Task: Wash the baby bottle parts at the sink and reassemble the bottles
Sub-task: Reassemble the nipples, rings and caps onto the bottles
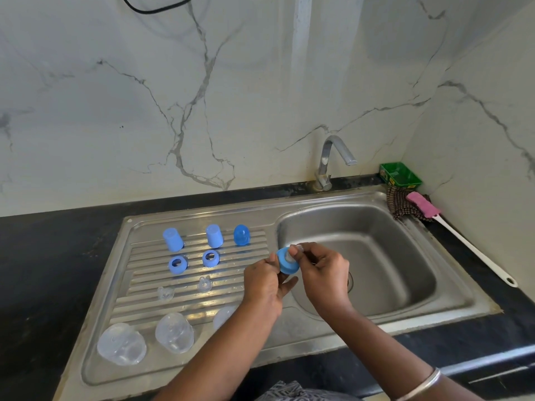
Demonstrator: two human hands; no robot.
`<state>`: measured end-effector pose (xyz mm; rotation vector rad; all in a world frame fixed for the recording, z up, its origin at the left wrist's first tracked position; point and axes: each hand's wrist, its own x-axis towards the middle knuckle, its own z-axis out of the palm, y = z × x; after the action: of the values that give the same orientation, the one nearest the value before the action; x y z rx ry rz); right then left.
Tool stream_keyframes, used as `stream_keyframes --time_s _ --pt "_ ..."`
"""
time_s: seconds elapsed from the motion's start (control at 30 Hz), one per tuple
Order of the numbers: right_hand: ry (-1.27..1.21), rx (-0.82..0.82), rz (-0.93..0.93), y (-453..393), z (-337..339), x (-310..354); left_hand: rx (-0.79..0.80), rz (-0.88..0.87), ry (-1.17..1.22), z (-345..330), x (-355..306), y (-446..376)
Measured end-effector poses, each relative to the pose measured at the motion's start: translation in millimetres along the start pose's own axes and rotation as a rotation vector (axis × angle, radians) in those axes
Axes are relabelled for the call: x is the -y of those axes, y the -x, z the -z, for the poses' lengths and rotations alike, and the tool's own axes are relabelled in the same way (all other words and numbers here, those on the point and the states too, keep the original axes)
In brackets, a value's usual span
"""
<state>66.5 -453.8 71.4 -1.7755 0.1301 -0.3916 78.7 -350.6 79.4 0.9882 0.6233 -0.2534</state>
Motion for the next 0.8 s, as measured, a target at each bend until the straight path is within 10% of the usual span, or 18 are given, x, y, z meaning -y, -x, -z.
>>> stream_keyframes --time_s 0.33,0.53,0.8 --pt "-0.109 0.019 -0.089 1 3 -8 0.091 0.011 -0.065 5 3 -2" --pt "0.119 0.194 0.338 -8 19 -14 0.239 0.036 -0.240 12 -22 -6" --pt "0.286 -0.087 0.345 2 4 -12 0.003 -0.033 -0.014 -3 -8 -1"
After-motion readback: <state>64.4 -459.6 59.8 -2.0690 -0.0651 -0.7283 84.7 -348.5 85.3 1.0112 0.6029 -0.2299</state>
